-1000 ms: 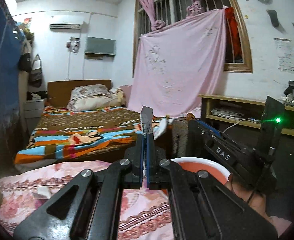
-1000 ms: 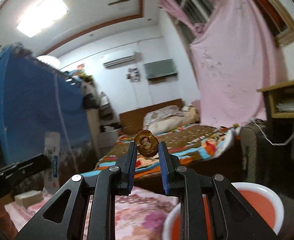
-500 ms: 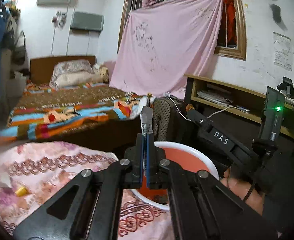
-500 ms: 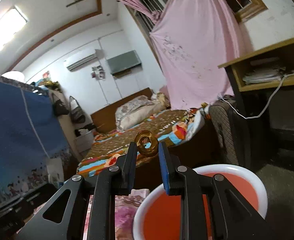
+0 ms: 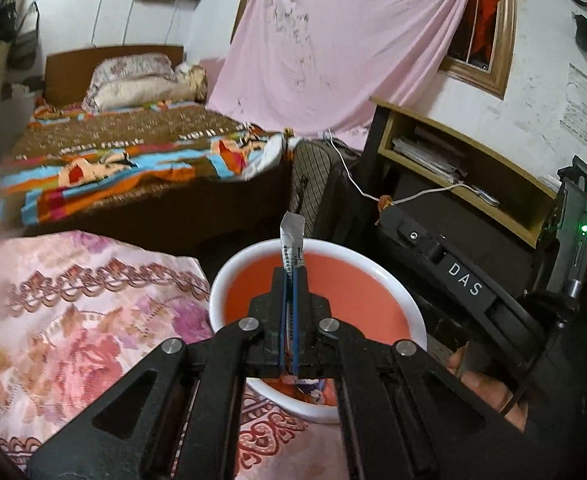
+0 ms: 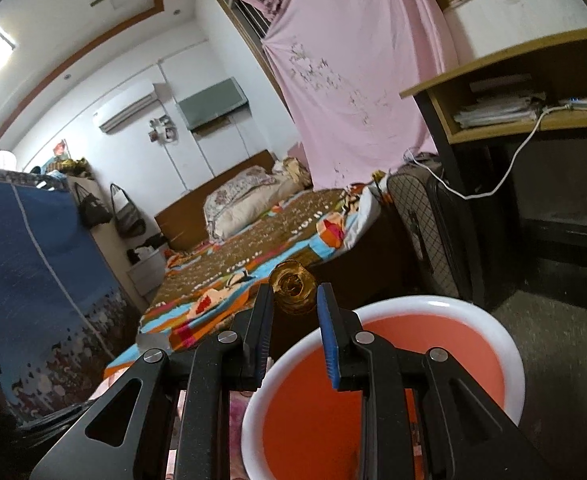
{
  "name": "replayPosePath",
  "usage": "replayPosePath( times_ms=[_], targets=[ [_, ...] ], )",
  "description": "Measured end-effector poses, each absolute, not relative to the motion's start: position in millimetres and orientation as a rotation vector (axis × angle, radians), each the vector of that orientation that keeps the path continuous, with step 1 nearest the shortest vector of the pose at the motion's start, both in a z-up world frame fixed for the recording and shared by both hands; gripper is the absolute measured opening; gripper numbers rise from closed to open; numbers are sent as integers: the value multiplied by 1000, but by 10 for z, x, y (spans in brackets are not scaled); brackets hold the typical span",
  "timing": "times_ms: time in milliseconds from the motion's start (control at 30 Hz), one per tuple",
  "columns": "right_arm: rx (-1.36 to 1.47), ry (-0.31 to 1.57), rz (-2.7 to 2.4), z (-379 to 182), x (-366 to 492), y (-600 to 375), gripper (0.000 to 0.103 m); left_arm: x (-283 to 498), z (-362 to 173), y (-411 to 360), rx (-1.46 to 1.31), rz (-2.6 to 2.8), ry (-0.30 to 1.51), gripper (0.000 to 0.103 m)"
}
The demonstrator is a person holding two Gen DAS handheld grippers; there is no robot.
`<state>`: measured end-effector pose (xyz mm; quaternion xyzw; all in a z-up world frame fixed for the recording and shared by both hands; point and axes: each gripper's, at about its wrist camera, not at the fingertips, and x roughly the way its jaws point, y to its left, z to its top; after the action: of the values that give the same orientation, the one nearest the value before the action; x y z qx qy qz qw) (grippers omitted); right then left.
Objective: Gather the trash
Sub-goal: 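Carry both items over the orange basin and open both tools to drop them, then move both tools back over the white tissue and yellow cap on the bed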
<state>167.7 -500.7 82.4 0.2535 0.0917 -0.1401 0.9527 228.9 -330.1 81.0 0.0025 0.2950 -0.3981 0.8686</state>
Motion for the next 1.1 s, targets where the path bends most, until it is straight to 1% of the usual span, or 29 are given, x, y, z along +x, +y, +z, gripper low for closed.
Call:
replayPosePath(
  times_ms=[233,433,633,800,867,967,1100],
  targets=[
    [541,223,-304,783,1693,-5018,21,2324,744,-3354,-25,-831,676,0],
    [558,234,-331,771,1685,-5020,30,2347,681,-3370,-36,-821,705,0],
    [559,237,-338,757,1678,-5026,31,2334,698,-3301,-52,-804,688,0],
    [533,227,-333,781,1677,-4996,32,2343,735,-3160,-80,-752,656,12],
    [516,215,-328,804,1675,-4946,36,2356,747,-3082,-88,-699,645,15],
    [496,203,-314,838,1690,-4884,39,2395,770,-2956,-108,-656,636,20],
    [463,187,-288,882,1722,-4775,41,2405,836,-2748,-117,-582,585,31]
  ],
)
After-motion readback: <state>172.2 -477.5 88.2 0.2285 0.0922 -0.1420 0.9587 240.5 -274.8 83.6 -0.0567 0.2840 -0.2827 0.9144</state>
